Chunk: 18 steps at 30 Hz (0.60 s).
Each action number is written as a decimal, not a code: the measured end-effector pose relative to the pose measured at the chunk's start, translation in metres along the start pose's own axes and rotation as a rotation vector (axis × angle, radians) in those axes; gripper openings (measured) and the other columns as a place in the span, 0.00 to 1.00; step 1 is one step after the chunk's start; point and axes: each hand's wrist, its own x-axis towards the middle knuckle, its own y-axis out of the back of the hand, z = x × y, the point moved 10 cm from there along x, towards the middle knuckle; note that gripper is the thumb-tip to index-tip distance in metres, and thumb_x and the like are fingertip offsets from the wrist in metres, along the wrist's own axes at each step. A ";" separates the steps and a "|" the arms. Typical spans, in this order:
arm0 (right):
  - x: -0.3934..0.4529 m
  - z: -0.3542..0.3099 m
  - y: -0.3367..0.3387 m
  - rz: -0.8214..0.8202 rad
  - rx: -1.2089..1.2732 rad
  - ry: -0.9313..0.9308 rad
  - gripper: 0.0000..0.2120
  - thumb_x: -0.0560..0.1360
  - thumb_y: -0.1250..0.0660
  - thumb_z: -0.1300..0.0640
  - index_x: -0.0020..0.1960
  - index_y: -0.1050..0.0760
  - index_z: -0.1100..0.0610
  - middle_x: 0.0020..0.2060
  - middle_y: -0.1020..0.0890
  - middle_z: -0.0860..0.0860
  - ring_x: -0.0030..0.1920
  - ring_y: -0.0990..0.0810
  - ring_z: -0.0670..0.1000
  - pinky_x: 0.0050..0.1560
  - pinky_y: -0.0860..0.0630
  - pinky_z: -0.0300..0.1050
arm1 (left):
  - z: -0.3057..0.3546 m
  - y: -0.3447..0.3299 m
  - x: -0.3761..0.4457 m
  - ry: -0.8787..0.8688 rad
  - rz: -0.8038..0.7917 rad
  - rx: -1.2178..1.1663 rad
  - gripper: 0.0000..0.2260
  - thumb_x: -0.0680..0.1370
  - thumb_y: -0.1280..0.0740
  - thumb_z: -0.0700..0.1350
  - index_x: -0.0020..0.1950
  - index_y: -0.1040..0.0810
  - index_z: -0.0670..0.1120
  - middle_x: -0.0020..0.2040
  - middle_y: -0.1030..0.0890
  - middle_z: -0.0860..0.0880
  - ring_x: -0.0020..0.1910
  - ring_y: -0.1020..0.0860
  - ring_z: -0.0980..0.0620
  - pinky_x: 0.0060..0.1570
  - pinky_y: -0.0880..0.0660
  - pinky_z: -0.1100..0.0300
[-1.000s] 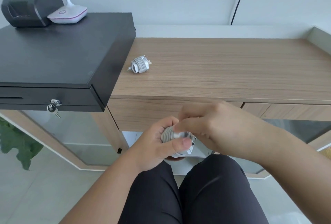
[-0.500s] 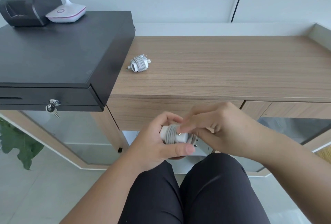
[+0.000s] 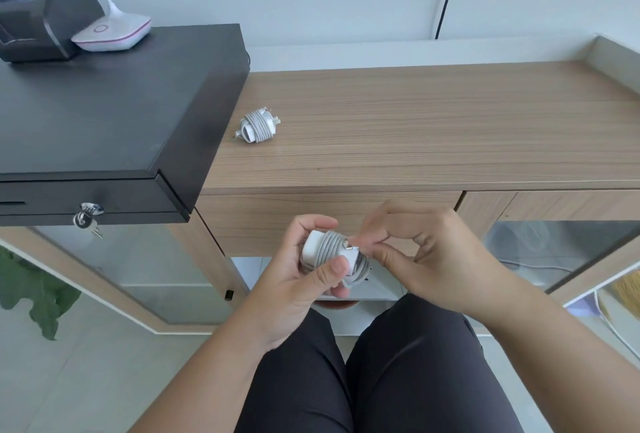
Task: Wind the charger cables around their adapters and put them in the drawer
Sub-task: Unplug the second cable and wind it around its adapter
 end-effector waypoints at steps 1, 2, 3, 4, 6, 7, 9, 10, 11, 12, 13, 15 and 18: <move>-0.001 -0.003 0.001 0.010 -0.047 0.027 0.05 0.74 0.30 0.63 0.47 0.16 0.57 0.41 0.17 0.48 0.42 0.18 0.45 0.44 0.23 0.38 | 0.000 0.000 0.000 0.000 -0.012 -0.003 0.23 0.66 0.22 0.58 0.57 0.25 0.58 0.46 0.20 0.53 0.44 0.21 0.51 0.46 0.22 0.55; -0.001 -0.005 0.001 0.020 -0.098 0.051 0.06 0.73 0.30 0.64 0.47 0.16 0.57 0.41 0.18 0.48 0.41 0.19 0.44 0.43 0.24 0.37 | 0.000 0.000 0.000 0.002 -0.018 -0.021 0.19 0.69 0.24 0.55 0.57 0.25 0.56 0.48 0.20 0.52 0.44 0.21 0.51 0.47 0.23 0.55; -0.002 -0.006 0.001 0.026 -0.148 0.071 0.07 0.73 0.30 0.64 0.47 0.16 0.56 0.41 0.18 0.48 0.40 0.20 0.44 0.42 0.24 0.37 | -0.001 0.000 0.000 0.011 -0.014 -0.058 0.15 0.73 0.27 0.50 0.58 0.25 0.54 0.49 0.20 0.51 0.45 0.21 0.52 0.46 0.23 0.55; -0.003 -0.006 0.001 0.024 -0.196 0.085 0.07 0.73 0.31 0.64 0.48 0.16 0.56 0.41 0.19 0.48 0.39 0.20 0.45 0.40 0.25 0.37 | -0.003 0.000 0.000 0.027 -0.004 -0.099 0.11 0.75 0.32 0.47 0.57 0.25 0.52 0.50 0.21 0.50 0.45 0.21 0.52 0.45 0.23 0.55; -0.006 -0.007 -0.003 0.004 -0.276 0.104 0.09 0.73 0.33 0.64 0.48 0.17 0.56 0.42 0.20 0.49 0.38 0.22 0.46 0.38 0.25 0.39 | -0.005 0.000 0.000 0.043 0.017 -0.111 0.10 0.76 0.37 0.45 0.57 0.24 0.50 0.51 0.22 0.46 0.44 0.22 0.51 0.45 0.23 0.55; -0.007 -0.007 -0.005 -0.009 -0.309 0.112 0.09 0.73 0.34 0.65 0.49 0.17 0.56 0.42 0.20 0.49 0.38 0.23 0.46 0.36 0.25 0.39 | -0.006 0.001 0.001 0.039 0.022 -0.079 0.10 0.77 0.37 0.46 0.58 0.25 0.49 0.51 0.22 0.46 0.45 0.21 0.51 0.45 0.23 0.55; -0.009 -0.007 -0.009 -0.028 -0.351 0.119 0.10 0.72 0.35 0.65 0.49 0.17 0.56 0.42 0.20 0.49 0.37 0.25 0.45 0.34 0.26 0.39 | -0.005 0.001 0.002 0.021 0.018 -0.007 0.11 0.77 0.34 0.48 0.59 0.25 0.50 0.50 0.19 0.49 0.47 0.21 0.53 0.47 0.23 0.56; -0.010 -0.007 -0.009 -0.032 -0.358 0.118 0.10 0.72 0.35 0.66 0.49 0.17 0.56 0.42 0.20 0.49 0.36 0.26 0.45 0.34 0.27 0.38 | -0.004 0.000 0.002 0.011 0.010 0.022 0.12 0.76 0.33 0.50 0.58 0.24 0.51 0.50 0.19 0.50 0.47 0.20 0.53 0.47 0.23 0.57; -0.010 -0.007 -0.009 -0.028 -0.355 0.117 0.10 0.72 0.34 0.66 0.48 0.17 0.56 0.42 0.20 0.49 0.36 0.27 0.44 0.34 0.28 0.37 | -0.003 0.000 0.003 0.002 0.002 0.047 0.12 0.74 0.32 0.51 0.58 0.24 0.53 0.50 0.19 0.50 0.48 0.20 0.53 0.48 0.23 0.57; -0.010 -0.006 -0.007 -0.018 -0.338 0.114 0.09 0.73 0.34 0.65 0.48 0.17 0.56 0.42 0.20 0.49 0.36 0.27 0.43 0.34 0.29 0.35 | -0.001 0.000 0.003 -0.007 -0.005 0.069 0.13 0.74 0.32 0.52 0.57 0.23 0.54 0.49 0.20 0.50 0.48 0.20 0.52 0.48 0.23 0.56; -0.010 -0.006 -0.004 -0.004 -0.309 0.109 0.08 0.74 0.34 0.63 0.47 0.16 0.57 0.41 0.19 0.49 0.35 0.26 0.43 0.35 0.29 0.34 | 0.000 -0.001 0.003 -0.017 -0.009 0.088 0.13 0.73 0.32 0.53 0.57 0.23 0.55 0.49 0.20 0.50 0.48 0.21 0.52 0.48 0.23 0.56; -0.010 -0.004 0.002 0.038 -0.222 0.081 0.06 0.74 0.32 0.62 0.44 0.16 0.57 0.40 0.18 0.49 0.36 0.22 0.43 0.38 0.27 0.32 | 0.002 -0.002 0.004 -0.034 -0.013 0.121 0.14 0.73 0.30 0.55 0.57 0.24 0.55 0.50 0.20 0.50 0.48 0.21 0.51 0.48 0.23 0.56; -0.011 0.007 0.009 0.115 -0.116 -0.023 0.06 0.72 0.29 0.63 0.44 0.15 0.55 0.39 0.17 0.46 0.39 0.19 0.42 0.42 0.26 0.30 | 0.004 -0.001 0.005 -0.061 -0.004 0.205 0.15 0.73 0.29 0.56 0.58 0.25 0.56 0.50 0.20 0.51 0.48 0.20 0.47 0.50 0.21 0.53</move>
